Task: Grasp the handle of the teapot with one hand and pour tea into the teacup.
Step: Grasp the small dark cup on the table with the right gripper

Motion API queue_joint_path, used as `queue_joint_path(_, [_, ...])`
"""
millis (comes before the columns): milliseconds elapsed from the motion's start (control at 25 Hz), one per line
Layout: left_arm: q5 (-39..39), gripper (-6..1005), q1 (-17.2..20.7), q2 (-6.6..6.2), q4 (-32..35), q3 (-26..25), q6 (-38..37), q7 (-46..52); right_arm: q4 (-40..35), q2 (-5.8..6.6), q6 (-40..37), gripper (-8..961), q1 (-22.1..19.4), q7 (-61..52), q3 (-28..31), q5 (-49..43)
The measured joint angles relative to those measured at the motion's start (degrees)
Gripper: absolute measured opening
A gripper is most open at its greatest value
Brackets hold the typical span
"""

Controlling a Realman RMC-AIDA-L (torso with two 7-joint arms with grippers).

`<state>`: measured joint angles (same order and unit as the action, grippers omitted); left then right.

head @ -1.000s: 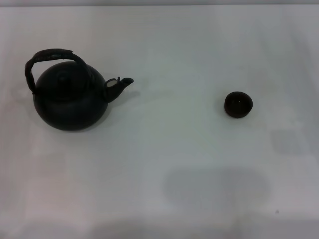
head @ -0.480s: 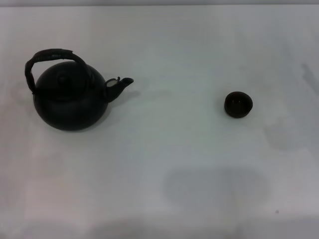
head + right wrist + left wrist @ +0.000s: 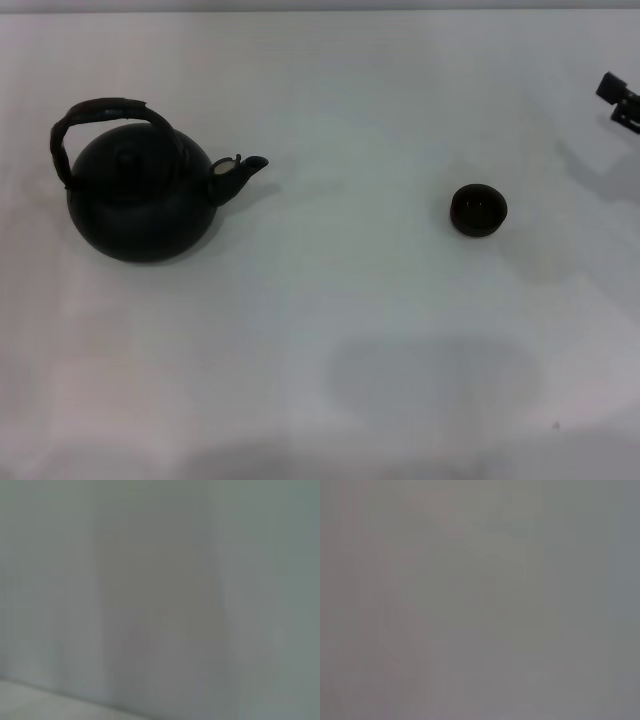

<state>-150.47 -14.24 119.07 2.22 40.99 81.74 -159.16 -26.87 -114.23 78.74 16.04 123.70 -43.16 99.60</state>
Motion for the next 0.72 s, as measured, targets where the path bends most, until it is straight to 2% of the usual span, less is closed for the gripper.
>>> queue_joint_path(200, [0.0, 834, 0.0, -0.09, 0.0, 0.0, -0.3, 0.0, -9.3, -0.1, 2.5, 824, 0.9, -10.9, -0.2, -10.4])
queue_joint_path(240, [0.0, 834, 0.0, -0.09, 0.0, 0.0, -0.4, 0.0, -9.3, -0.1, 2.5, 823, 0.9, -10.9, -0.2, -10.4])
queue_joint_path(400, [0.0, 834, -0.1, -0.08, 0.1, 0.0, -0.4, 0.0, -15.6, -0.18, 4.4, 822, 1.9, -17.6, -3.4, -15.5])
queue_joint_path(720, [0.0, 834, -0.1, -0.06, 0.2, -0.1, -0.4, 0.0, -21.0, -0.37, 3.0, 820, 3.5, -22.6, -8.9, -21.6])
